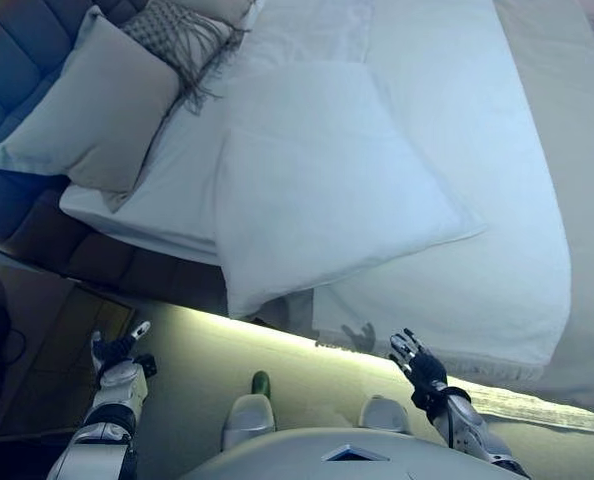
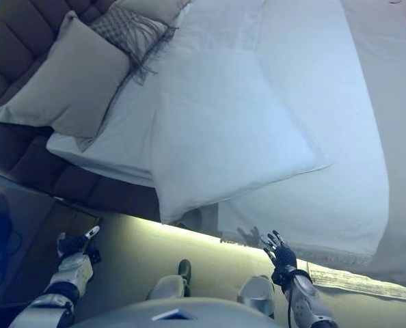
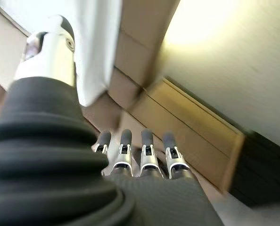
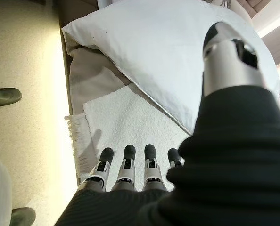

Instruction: Make the bed neatly

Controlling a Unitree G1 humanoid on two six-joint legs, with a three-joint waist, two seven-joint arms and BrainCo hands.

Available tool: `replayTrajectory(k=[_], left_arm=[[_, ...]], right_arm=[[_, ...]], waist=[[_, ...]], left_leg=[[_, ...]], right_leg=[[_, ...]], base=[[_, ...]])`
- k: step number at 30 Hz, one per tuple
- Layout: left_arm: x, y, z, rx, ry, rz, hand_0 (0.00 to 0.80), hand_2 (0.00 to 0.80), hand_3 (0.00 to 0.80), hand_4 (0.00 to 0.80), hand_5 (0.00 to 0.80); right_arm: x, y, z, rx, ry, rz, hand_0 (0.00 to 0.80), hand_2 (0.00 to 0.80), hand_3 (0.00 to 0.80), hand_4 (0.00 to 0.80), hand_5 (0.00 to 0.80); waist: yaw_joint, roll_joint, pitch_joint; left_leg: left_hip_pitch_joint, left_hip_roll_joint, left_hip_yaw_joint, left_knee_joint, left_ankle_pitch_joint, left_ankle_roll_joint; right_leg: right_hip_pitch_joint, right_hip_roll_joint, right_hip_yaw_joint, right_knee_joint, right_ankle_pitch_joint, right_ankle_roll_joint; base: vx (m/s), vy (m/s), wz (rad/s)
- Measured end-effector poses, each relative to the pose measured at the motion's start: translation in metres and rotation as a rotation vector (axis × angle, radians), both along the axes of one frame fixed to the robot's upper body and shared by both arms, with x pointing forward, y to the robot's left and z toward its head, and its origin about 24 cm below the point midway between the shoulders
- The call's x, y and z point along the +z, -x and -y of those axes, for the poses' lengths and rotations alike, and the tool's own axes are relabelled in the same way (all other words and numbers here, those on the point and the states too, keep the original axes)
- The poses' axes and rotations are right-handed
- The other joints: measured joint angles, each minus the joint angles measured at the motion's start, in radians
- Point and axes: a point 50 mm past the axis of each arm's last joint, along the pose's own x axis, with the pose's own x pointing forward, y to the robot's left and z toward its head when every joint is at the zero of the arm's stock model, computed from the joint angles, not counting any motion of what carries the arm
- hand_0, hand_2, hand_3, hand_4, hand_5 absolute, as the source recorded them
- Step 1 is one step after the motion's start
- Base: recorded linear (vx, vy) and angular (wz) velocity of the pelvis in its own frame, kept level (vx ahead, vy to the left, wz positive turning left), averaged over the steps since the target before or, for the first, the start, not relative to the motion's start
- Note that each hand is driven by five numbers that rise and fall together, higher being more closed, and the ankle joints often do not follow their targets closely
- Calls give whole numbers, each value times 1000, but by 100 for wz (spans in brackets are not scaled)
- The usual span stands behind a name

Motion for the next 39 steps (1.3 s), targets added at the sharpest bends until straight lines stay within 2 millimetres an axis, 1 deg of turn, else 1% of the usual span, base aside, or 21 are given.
replayTrajectory(k=[4,7,10,14,15,16,18,19,20,24,26,29,31,34,39], left_arm=[[17,-34,20,-150,-40,100,0,0,0,0,0],[33,-59,35,-232,-78,176,0,0,0,0,0],[55,-88,52,-312,-138,284,0,0,0,0,0],[88,-121,76,-437,-269,406,0,0,0,0,0],[97,-128,83,-466,-302,440,0,0,0,0,0],[104,-134,88,-491,-339,466,0,0,0,0,0],[117,-144,101,-554,-405,509,0,0,0,0,0],[123,-148,107,-582,-430,531,0,0,0,0,0],[129,-151,112,-600,-453,557,0,0,0,0,0],[152,-163,128,-654,-542,644,0,0,0,0,0],[164,-167,133,-655,-604,688,0,0,0,0,0],[176,-170,140,-683,-797,720,0,0,0,0,0],[186,-171,145,-680,-880,761,0,0,0,0,0],[200,-173,152,-651,-947,816,0,0,0,0,0],[213,-176,166,-620,-983,868,0,0,0,0,0]], right_arm=[[4,-13,-4,-6,-14,31,0,0,0,0,0],[11,-29,-4,-11,-21,83,0,0,0,0,0],[20,-49,-7,-4,-22,146,0,0,0,0,0],[33,-72,-12,4,-34,222,0,0,0,0,0],[36,-78,-12,1,-38,244,0,0,0,0,0],[40,-84,-13,4,-40,264,0,0,0,0,0],[47,-94,-14,6,-38,299,0,0,0,0,0],[50,-98,-15,1,-40,310,0,0,0,0,0],[53,-102,-16,-2,-46,321,0,0,0,0,0],[59,-110,-17,-3,-41,345,0,0,0,0,0],[60,-112,-18,-2,-38,348,0,0,0,0,0],[61,-113,-18,0,-33,350,0,0,0,0,0],[63,-114,-17,-1,-32,352,0,0,0,0,0],[64,-116,-17,-2,-28,359,0,0,0,0,0],[73,-125,-25,-1,-40,399,0,0,0,0,0]], waist=[[0,3,43],[-2,11,73],[-4,12,131],[-11,0,212],[-15,1,233],[-28,-1,256],[-33,-4,292],[-35,-2,306],[-52,-2,324],[-64,-2,356],[-77,-2,378],[-86,-1,386],[-86,-1,388],[-86,0,393],[-87,-3,400]], left_leg=[[-5,0,4,5,0,0],[-57,1,14,25,3,2],[-107,-4,24,48,12,4],[-162,-5,32,79,13,6],[-179,-6,32,90,14,7],[-193,-7,32,97,15,8],[-214,-8,45,107,16,10],[-226,-8,49,111,17,11],[-230,-9,52,111,19,12],[-265,-10,75,122,19,13],[-268,-11,77,124,19,13],[-280,-15,77,125,19,13],[-289,-20,77,127,19,13],[-311,-24,74,141,19,13],[-387,-23,74,168,21,16]], right_leg=[[-7,0,6,0,5,0],[-65,0,22,11,17,-2],[-125,-4,43,34,26,-2],[-200,-7,69,77,27,-3],[-217,-9,73,87,27,-4],[-234,-10,75,97,27,-5],[-272,-11,94,118,28,-6],[-288,-11,98,125,30,-6],[-297,-12,103,129,31,-7],[-354,-10,134,147,36,-7],[-364,-9,140,154,36,-7],[-389,-11,152,167,36,-7],[-407,-14,162,178,36,-6],[-435,-18,169,196,35,-5],[-520,-18,181,232,37,-8]], base=[[-136,-54,-5],[-206,-36,-12],[-197,-37,-13],[-163,-51,-10],[-131,-51,-3],[-128,-40,-5],[-114,-29,-16],[-88,-15,-16],[-95,-10,-12],[-69,-20,-16],[-41,-14,-7],[-42,-18,-7],[-44,-50,-7],[-50,-79,-2],[-45,-42,0]])
